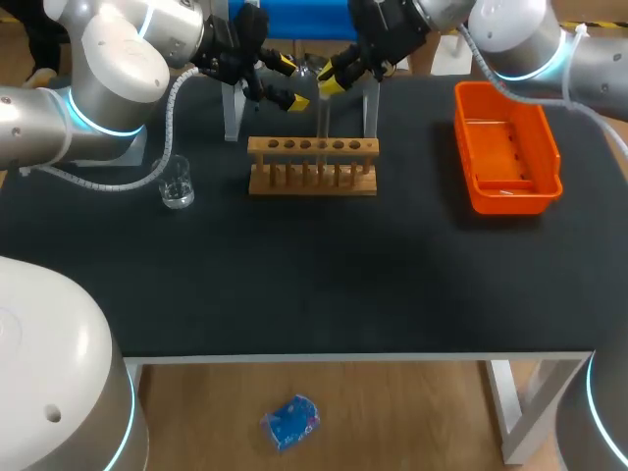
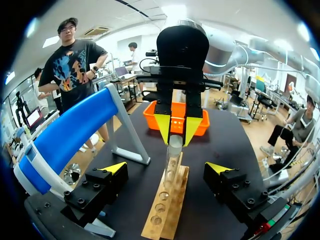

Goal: Invert the test tube, pick up the pipette, mount the tip to pipette, aspirate from beaker and dispense into the tube, eject the tip, return the pipette, and cap with the stopper.

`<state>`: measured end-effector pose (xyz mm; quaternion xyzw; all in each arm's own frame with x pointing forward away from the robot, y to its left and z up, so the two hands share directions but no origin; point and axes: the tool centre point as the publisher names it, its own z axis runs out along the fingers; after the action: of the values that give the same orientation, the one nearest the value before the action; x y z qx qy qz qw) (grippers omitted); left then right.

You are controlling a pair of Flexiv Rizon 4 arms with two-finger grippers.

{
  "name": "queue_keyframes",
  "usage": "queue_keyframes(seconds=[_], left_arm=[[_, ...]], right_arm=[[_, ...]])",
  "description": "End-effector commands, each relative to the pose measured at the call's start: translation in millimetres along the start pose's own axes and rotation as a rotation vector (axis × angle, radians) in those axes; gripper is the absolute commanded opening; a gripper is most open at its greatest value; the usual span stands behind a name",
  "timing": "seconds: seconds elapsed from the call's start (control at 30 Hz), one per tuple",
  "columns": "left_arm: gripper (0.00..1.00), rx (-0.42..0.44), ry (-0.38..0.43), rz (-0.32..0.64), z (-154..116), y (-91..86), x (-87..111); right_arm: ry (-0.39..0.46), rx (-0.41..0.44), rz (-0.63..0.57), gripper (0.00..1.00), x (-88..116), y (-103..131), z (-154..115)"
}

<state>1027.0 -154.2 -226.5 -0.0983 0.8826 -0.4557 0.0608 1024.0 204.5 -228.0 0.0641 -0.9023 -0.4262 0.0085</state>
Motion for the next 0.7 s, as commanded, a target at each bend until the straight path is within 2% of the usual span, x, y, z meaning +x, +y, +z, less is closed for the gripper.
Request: queue_keyframes(seconds=[0.03, 0.7], left_arm=[[1.0, -0.003, 0.003, -0.001, -0.5, -0.4, -0.8], [1.0, -0.003, 0.003, -0.001, -0.5, -0.4, -0.8]], right_arm=[[0.002, 0.005, 0.001, 0.0, -0.1, -0.7, 0.2], [0.018, 0.009, 0.023, 0.0, 4.1, -10.1, 7.7]])
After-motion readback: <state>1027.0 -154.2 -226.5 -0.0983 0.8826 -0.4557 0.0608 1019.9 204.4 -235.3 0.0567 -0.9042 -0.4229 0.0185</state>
